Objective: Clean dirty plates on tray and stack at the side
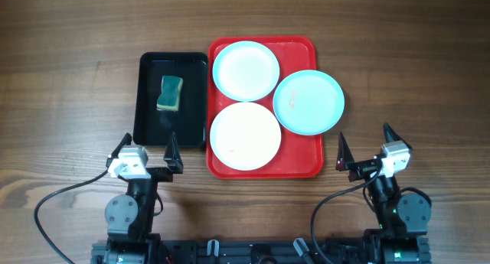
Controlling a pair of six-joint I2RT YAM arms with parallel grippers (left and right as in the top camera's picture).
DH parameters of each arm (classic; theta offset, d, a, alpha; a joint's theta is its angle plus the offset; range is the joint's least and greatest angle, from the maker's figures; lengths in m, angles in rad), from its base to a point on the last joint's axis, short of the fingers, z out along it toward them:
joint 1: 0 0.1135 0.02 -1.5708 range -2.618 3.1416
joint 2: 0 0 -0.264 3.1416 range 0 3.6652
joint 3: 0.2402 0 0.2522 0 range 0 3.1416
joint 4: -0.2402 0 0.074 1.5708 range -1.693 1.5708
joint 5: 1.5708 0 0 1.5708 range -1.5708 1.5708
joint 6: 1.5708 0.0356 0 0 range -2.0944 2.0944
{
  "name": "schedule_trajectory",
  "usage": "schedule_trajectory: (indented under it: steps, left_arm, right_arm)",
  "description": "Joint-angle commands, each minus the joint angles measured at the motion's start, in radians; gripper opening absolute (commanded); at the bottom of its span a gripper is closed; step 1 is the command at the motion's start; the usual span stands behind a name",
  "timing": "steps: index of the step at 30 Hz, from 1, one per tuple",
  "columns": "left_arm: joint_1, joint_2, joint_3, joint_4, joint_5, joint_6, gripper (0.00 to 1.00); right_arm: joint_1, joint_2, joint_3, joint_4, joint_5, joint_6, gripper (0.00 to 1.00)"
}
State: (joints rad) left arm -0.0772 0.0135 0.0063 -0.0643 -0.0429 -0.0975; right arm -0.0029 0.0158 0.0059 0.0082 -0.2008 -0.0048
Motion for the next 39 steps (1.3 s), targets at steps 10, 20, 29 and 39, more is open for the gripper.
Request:
schedule_trajectory:
  steps: [10,20,29,39]
  left_arm:
    - [0.005,-0.008,0.003,0.030,0.043,-0.156,1.00]
    - [0.006,0.042,0.266,-0.160,0.124,-0.254,1.00]
    - [0.005,0.610,0.963,-0.686,0.125,-0.247,1.00]
    - [0.006,1.101,1.156,-0.824,0.143,-0.248,1.00]
  right_arm:
    - [0.004,0.002,-0.001,0.031,-0.017,0.008,1.00]
    - [0.003,0.004,0.003,0.060,-0.117,0.347,1.00]
    - [0.004,0.270,0.401,-0.142,-0.081,0.382,0.99]
    - [0.004,1.157,1.294,-1.022,-0.262,0.230,1.00]
